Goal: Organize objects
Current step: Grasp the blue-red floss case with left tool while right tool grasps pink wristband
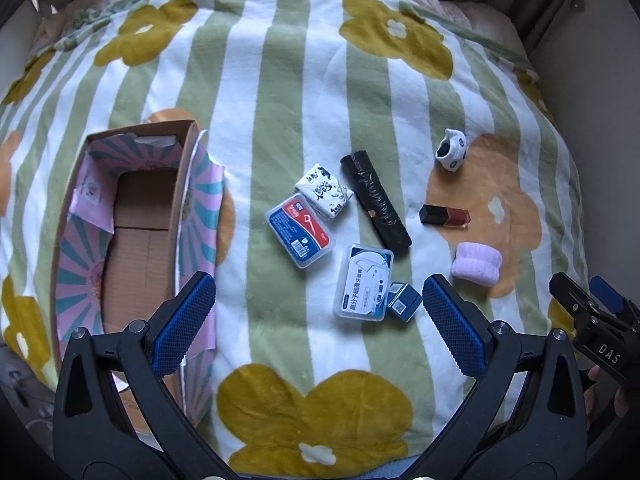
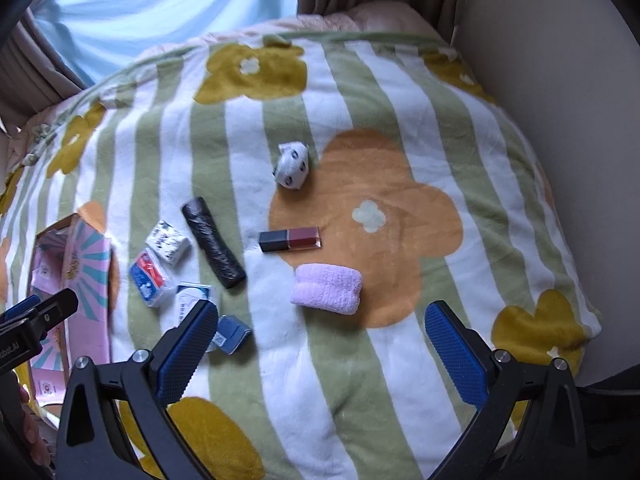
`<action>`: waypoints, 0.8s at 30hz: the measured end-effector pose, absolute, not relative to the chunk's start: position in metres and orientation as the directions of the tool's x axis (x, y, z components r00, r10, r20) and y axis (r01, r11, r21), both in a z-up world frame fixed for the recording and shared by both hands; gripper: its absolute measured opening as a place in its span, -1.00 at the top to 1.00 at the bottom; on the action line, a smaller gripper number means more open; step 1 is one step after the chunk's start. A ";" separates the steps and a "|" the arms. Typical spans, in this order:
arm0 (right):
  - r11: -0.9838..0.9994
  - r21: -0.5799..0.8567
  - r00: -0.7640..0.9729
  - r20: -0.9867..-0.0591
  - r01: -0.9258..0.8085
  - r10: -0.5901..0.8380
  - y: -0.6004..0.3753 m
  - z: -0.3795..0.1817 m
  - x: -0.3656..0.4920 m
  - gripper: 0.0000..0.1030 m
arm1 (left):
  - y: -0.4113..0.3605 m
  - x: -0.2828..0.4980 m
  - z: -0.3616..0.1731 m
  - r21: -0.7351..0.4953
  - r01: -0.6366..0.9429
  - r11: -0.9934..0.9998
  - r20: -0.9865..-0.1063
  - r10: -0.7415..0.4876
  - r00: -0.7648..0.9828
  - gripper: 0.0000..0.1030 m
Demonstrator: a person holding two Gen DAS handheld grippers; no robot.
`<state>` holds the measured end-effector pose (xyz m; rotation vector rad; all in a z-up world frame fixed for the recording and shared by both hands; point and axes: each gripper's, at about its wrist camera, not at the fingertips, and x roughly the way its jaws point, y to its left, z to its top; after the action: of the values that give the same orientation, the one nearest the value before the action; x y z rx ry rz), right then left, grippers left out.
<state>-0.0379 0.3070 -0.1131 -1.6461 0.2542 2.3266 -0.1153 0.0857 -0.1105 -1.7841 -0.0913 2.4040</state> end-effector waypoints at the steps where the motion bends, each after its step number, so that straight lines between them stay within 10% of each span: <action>1: -0.943 -0.010 -0.290 -0.950 -0.333 0.113 0.311 -0.123 -0.043 -0.99 | 0.090 -0.121 -0.120 -0.130 -0.076 -0.989 -0.952 0.146 -0.270 -0.99; 24: -0.923 -0.068 0.026 -0.998 -0.379 0.063 0.343 -0.269 -0.096 -0.85 | 0.085 -0.199 -0.280 -0.024 0.116 -0.993 -1.000 0.025 0.007 -0.79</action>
<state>-0.0959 0.3426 -0.2688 -1.9935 0.3234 1.9671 -0.1993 0.0850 -0.2795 -2.2738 -0.1594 2.2555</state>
